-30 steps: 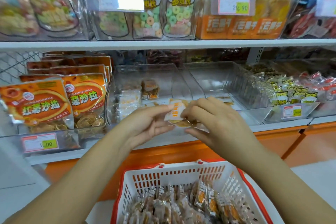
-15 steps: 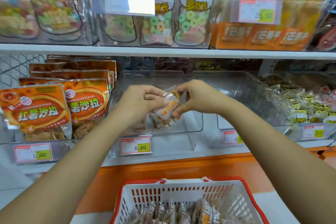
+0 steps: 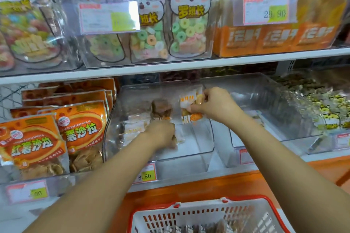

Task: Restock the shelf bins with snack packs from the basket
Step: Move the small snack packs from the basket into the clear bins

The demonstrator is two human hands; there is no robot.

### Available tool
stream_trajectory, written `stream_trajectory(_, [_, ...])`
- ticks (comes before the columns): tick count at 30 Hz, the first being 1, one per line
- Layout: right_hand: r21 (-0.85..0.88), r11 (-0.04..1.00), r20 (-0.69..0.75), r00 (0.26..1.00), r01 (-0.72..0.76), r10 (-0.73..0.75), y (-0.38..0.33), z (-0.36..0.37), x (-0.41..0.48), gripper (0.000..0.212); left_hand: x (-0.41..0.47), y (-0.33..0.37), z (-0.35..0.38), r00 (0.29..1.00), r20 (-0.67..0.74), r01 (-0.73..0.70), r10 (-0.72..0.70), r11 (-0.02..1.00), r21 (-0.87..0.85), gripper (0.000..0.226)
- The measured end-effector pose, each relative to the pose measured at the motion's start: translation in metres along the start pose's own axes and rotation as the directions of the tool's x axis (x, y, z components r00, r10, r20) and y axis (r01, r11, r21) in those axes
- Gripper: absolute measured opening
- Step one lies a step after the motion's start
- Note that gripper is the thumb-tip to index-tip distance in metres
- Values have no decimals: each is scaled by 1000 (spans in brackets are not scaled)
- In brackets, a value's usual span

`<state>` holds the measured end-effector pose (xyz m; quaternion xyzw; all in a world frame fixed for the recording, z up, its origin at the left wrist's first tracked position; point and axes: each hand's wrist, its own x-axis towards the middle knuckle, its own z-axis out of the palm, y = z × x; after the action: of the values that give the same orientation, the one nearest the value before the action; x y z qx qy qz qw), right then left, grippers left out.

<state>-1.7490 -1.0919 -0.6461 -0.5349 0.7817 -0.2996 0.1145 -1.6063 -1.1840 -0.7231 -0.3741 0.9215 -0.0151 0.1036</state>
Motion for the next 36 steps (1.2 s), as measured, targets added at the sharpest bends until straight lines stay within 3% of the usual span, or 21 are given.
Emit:
stream_trajectory(3, [21, 1000, -1, 1000, -1, 1, 3, -2, 1, 38, 12, 7, 7, 995, 100, 0, -13, 992, 129, 48])
stream_trajectory(9, [-72, 997, -22, 1000, -4, 3, 3, -8, 2, 43, 24, 11, 3, 998, 27, -64, 60, 972, 228, 31])
stream_trajectory(13, [-64, 998, -19, 1000, -19, 18, -2, -14, -2, 43, 33, -13, -19, 997, -57, -48, 51, 997, 52, 22])
stream_trajectory(17, [-72, 995, 23, 997, -75, 77, -13, 3, 0, 30, 48, -53, -38, 985, -169, -43, 22, 991, -124, 21])
stream_trajectory(23, [-306, 939, 119, 972, -158, 203, -33, 54, 14, 36, 60, -76, -40, 987, -158, -31, -13, 962, -270, 17])
stream_trajectory(29, [-130, 952, 269, 915, -276, 301, -22, 89, 39, 29, 66, -77, -39, 954, -288, 12, -86, 968, -251, 12])
stream_trajectory(32, [-114, 949, 233, 921, -294, 313, -14, 102, 47, 21, 67, -75, -40, 955, -276, 15, -108, 948, -317, 13])
stream_trajectory(36, [66, 935, 222, 919, -347, 326, -4, 122, 62, 17, 59, -69, -44, 945, -280, 33, -171, 899, -436, 21])
